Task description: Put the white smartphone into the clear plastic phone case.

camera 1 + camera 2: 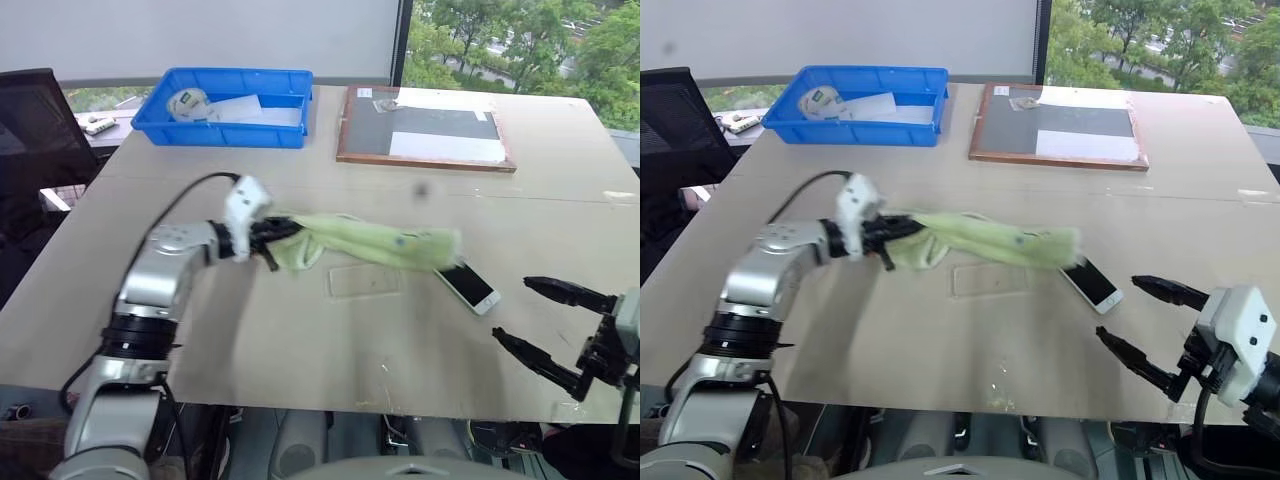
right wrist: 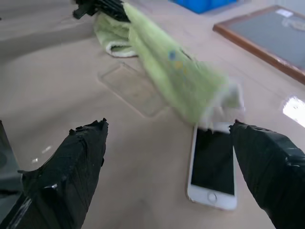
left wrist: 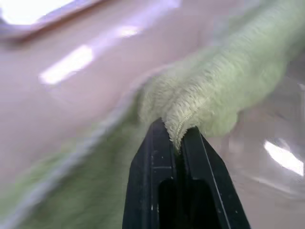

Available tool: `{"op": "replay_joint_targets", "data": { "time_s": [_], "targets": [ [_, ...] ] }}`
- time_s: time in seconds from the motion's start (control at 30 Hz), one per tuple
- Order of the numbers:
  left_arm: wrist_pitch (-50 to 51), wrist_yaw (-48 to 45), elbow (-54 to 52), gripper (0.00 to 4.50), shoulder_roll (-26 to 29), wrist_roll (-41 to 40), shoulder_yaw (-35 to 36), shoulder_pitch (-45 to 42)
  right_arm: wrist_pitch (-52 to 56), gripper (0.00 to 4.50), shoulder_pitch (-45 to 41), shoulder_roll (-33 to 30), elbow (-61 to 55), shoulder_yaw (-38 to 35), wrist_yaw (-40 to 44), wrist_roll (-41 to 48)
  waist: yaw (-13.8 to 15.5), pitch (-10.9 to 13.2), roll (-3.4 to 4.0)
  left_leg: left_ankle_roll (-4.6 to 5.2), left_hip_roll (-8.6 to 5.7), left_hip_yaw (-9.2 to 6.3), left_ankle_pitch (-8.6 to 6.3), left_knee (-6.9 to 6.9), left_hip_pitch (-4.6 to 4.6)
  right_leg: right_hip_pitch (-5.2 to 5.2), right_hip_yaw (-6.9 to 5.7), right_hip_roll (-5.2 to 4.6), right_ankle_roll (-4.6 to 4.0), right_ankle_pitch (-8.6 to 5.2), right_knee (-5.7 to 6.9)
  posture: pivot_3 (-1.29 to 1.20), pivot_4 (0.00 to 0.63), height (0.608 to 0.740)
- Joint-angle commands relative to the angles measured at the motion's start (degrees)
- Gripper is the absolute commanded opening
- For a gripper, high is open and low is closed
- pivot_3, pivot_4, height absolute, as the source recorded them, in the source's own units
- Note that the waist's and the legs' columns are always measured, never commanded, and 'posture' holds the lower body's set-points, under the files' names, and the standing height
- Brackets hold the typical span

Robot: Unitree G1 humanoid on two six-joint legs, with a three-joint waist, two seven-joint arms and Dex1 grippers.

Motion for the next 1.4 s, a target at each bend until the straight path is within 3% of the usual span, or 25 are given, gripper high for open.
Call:
{"op": "replay_joint_targets", "data": {
  "time_s": [0.03,0.2,0.37,0.6,0.67,0.7,0.8,0.93,1.2,1.33,1.4],
  "targets": [
    [-3.63,6.41,9.99,0.07,3.76,1.72,7.56,-5.28,-1.39,4.50,-3.00,-0.52,0.40,2.49,-0.75,-0.14,-0.03,0.03,-0.06,0.00,0.00,0.00,0.00,0.03,-0.03,0.00,-0.02,0.02,0.00,0.00,0.00,0.00,0.150,0.740],
    [-4.82,10.61,20.65,0.07,6.18,3.04,10.82,-9.30,-1.79,4.50,-7.31,-2.01,3.21,5.79,0.16,-0.92,0.40,0.04,-0.20,0.01,-0.04,0.05,-0.01,0.04,-0.05,0.05,-0.04,-0.07,0.04,0.02,-0.05,0.00,0.150,0.740],
    [-4.81,12.10,22.31,0.07,5.65,6.00,8.52,-7.35,-1.92,4.50,-10.14,-2.84,4.42,8.60,0.13,-2.18,0.57,0.03,-0.22,0.05,-0.05,0.13,-0.04,0.04,-0.06,0.06,-0.04,-0.10,0.20,0.09,-0.04,0.00,0.150,0.740],
    [5.67,3.97,2.34,3.35,1.40,-9.44,13.59,-6.55,-1.55,4.50,-8.32,-3.64,3.51,8.42,0.10,-3.76,0.75,0.05,-0.50,0.05,0.01,0.08,-0.03,0.13,-0.17,0.10,-0.23,-0.50,0.18,0.08,-0.02,0.00,0.150,0.740],
    [16.61,0.40,-7.35,4.34,0.44,-18.11,11.38,-5.49,-1.27,4.50,-7.23,-3.41,2.76,7.85,-0.24,-3.37,0.50,0.05,-0.50,0.06,-0.03,0.07,-0.03,0.13,-0.11,0.14,-0.18,-0.49,0.22,0.10,-0.01,0.00,0.150,0.740],
    [21.08,-1.11,-12.11,4.47,0.34,-21.02,9.17,-4.21,-1.07,4.50,-6.74,-3.39,2.39,7.43,-0.40,-2.95,0.42,0.05,-0.49,0.06,-0.03,0.06,-0.03,0.13,-0.06,0.15,-0.14,-0.48,0.22,0.10,0.00,0.00,0.150,0.740],
    [25.95,-0.65,-20.98,4.47,-1.74,-22.32,2.35,-1.17,-0.47,4.50,-5.15,-3.57,1.54,5.42,-0.29,-1.31,0.37,-0.03,-0.34,0.06,-0.04,0.04,-0.03,0.12,0.03,0.19,-0.06,-0.45,0.23,0.10,0.02,0.00,0.150,0.740],
    [25.26,2.14,-25.18,4.47,-3.30,-13.10,-11.61,-0.44,0.13,4.50,-0.09,-3.74,-0.25,0.63,1.13,0.04,0.59,-0.02,-0.36,0.06,-0.08,0.07,-0.03,0.13,0.07,0.22,-0.09,-0.16,0.23,0.10,0.05,0.00,0.150,0.740],
    [13.02,-0.99,-15.10,4.47,-5.12,1.50,-27.05,0.14,0.86,4.50,5.17,-2.71,-4.26,-4.57,-0.49,1.44,0.57,-0.04,-0.33,0.05,-0.04,0.02,-0.04,0.15,0.09,0.22,-0.03,-0.01,0.04,-0.01,0.05,0.00,0.150,0.740],
    [4.75,-3.04,-10.50,4.47,-6.53,7.43,-31.06,1.33,1.11,4.50,7.26,-2.03,-6.36,-5.59,-1.72,1.29,1.28,-0.41,-0.08,0.05,-0.10,0.02,-0.04,0.15,0.05,0.25,-0.12,-0.15,0.02,-0.03,0.01,0.00,0.150,0.740],
    [3.01,-4.98,-9.61,3.66,-7.45,7.66,-31.02,1.83,1.21,4.50,7.90,-1.85,-7.12,-5.82,-2.30,1.08,1.36,-0.63,-0.02,0.07,-0.12,-0.01,-0.04,0.18,0.08,0.30,-0.10,-0.34,0.02,-0.03,0.00,0.00,0.150,0.740]
  ]
}}
